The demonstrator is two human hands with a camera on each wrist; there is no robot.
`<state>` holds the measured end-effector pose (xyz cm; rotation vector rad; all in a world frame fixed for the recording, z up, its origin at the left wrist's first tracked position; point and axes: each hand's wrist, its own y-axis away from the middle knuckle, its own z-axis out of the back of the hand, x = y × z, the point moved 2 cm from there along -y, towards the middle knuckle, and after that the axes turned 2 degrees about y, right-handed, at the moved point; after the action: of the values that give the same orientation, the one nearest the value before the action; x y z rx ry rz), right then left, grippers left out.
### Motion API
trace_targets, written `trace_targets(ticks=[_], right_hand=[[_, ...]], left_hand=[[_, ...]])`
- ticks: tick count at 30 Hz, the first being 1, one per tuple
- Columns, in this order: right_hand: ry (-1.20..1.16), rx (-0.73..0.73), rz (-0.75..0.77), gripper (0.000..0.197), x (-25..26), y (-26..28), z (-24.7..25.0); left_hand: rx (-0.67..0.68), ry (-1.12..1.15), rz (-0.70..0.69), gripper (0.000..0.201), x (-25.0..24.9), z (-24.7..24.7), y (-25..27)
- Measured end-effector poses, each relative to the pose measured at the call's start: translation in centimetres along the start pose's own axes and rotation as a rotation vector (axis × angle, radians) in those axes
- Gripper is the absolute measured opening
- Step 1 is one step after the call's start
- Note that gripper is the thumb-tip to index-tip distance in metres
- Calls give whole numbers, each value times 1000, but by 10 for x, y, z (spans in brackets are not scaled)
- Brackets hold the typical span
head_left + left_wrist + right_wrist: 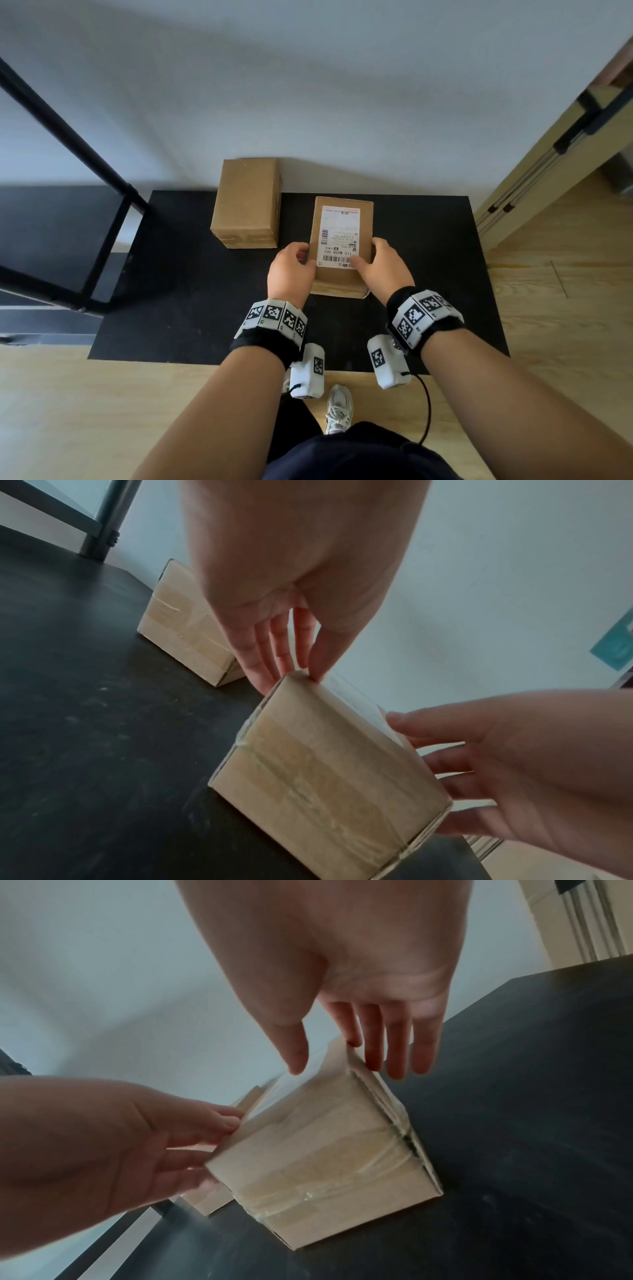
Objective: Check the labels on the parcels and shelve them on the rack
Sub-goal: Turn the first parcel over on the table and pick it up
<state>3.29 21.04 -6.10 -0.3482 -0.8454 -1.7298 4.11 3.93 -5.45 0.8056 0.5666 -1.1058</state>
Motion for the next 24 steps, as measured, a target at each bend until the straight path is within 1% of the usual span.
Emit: trace_targets(ticks=[3,5,8,11,15,18,20,22,24], right_hand=[[32,23,-11,69,1,-2,0],[49,51,11,71,3,-6,3],[93,104,45,70,8,-12,8],[157,171,70,70,13,-19,13],[224,290,110,76,18,-27,20],[277,370,141,72,21,-30,24],[341,375,169,69,22,-30,25],[388,337,189,67,22,-31,26],[406,286,192,63,22,-31,26]], left_hand=[[23,23,34,38,0,0,0],[25,46,42,38,0,2,1],[-11,-31,-10,47,-1,7,3],[-17,-122,-113,56,-6,10,1],[93,-231,-177,66,-14,10,-6],[174,-379,-235,68,-18,6,-11],[219,-477,-245,68,-18,2,-16],[262,-538,-242,66,-17,-2,-19],[255,-542,-258,63,-17,-3,-19]])
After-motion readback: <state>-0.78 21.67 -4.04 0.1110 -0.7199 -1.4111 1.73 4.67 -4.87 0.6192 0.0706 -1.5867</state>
